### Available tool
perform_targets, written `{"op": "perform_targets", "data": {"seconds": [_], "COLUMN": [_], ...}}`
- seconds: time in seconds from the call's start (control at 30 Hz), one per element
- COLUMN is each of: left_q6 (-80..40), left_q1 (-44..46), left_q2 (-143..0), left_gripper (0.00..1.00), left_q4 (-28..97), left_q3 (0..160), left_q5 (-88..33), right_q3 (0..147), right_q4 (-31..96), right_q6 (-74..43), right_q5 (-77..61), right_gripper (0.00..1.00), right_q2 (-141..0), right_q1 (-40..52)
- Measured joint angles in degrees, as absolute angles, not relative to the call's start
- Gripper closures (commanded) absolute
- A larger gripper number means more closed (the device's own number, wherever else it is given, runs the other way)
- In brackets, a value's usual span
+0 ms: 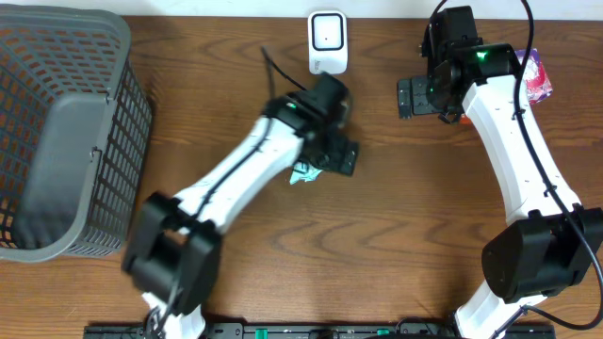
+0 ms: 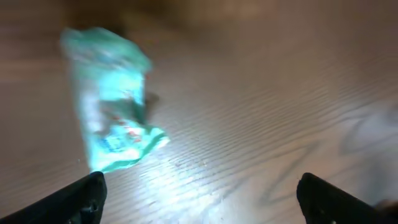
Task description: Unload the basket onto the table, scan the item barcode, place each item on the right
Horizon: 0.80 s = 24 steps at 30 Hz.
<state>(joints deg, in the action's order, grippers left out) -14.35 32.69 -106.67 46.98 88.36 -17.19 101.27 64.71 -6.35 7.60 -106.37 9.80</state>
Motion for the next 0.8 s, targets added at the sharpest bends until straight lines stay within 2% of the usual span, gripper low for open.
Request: {"op": "perform_targets", "data": {"seconds": [0.17,0.33,0.6,0.8], "left_q6": [-14.9,-15.9,-16.5,-16.6], "left_q1": [23.0,13.8,10.1,8.4], "left_q2": [-98.4,-95.9,-96.4,-96.4], "left_gripper": [0.02,0.02,0.02,0.02], "left_q4": [51.3,57.3,63.2,63.2], "left_q3": [88.4,88.6,88.6,88.6], "left_q5": [-16.4,-12.9,-8.1,-4.1], "right_q3": [101.3,101.3,101.3,101.3], "right_q4": [64.7,64.7,64.5,63.1], "right_q6": [-6.3,-6.3,-6.5,-8.6], "right_q5": [7.6,7.6,7.3,-1.1], "right_gripper": [0.01,0.01,0.01,0.01], "right_q2": [-106.4,-106.4,-106.4,-106.4], "right_q1": [9.8,9.8,9.8,9.8]}}
